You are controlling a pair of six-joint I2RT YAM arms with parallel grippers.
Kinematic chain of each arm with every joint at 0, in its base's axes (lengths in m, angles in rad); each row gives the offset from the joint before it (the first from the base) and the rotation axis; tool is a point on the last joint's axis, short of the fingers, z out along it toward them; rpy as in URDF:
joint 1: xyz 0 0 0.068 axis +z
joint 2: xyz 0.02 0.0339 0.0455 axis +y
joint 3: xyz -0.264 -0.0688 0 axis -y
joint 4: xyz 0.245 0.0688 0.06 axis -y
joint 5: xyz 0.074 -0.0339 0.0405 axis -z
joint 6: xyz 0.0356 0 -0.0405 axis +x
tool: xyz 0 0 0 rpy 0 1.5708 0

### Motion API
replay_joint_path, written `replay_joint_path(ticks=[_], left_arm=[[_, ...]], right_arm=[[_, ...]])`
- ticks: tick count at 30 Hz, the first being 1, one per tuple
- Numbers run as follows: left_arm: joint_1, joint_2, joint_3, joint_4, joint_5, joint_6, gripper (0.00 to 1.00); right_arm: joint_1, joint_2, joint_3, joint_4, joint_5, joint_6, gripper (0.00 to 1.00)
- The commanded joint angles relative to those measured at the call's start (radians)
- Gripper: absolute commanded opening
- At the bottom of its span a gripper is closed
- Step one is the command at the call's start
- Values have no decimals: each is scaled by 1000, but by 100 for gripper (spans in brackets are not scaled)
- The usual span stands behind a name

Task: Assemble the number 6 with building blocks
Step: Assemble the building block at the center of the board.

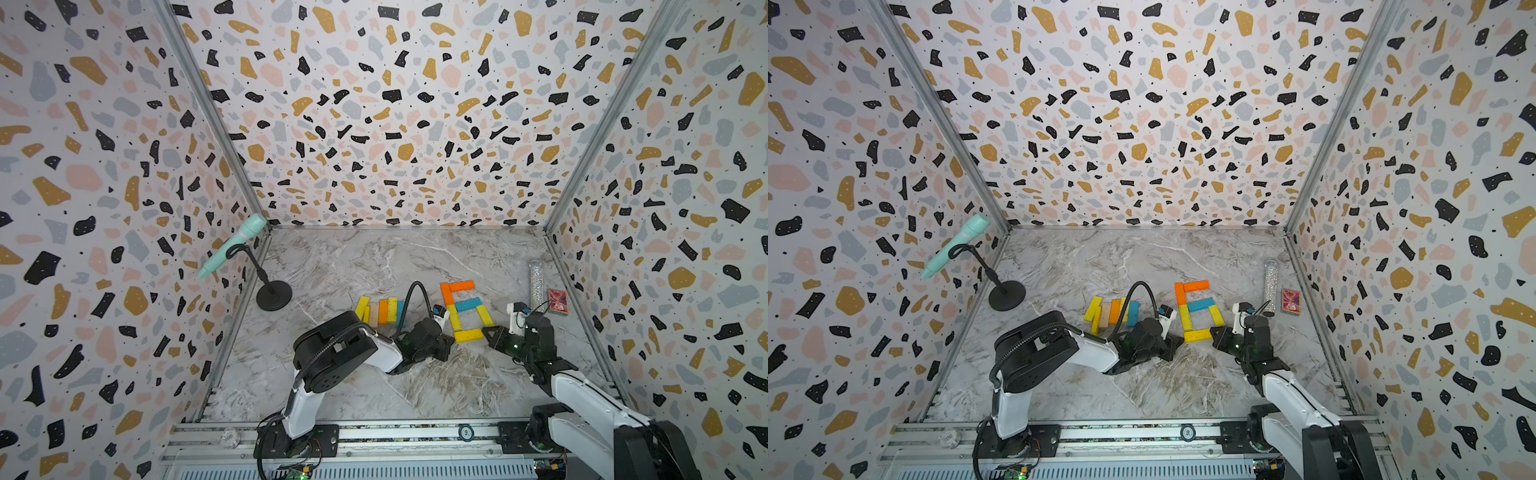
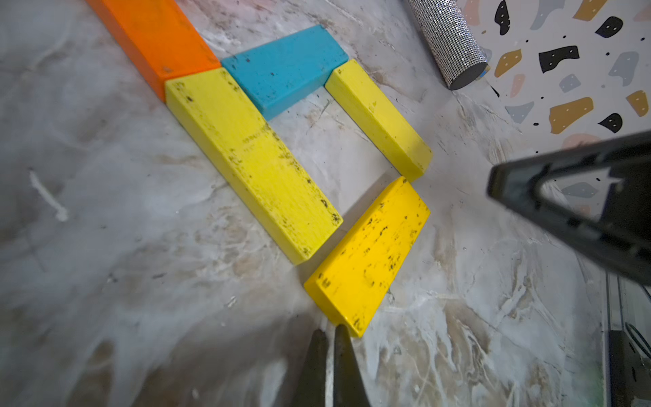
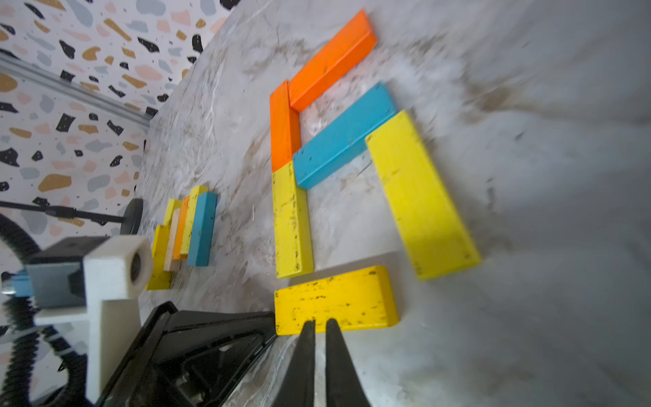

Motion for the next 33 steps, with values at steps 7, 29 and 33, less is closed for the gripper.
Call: replay_joint_path(ticks=[7, 29, 33], left_arm=[[-3, 6, -24, 16, -3, -9, 0], [-3, 46, -7, 50, 16, -34, 0], [-4, 57, 4, 50, 21, -34, 0]], right_arm=[[-112, 173, 137, -110, -162, -155, 12], [141, 202, -56, 125, -148, -10, 12], [143, 240, -54, 145, -139, -11, 11]])
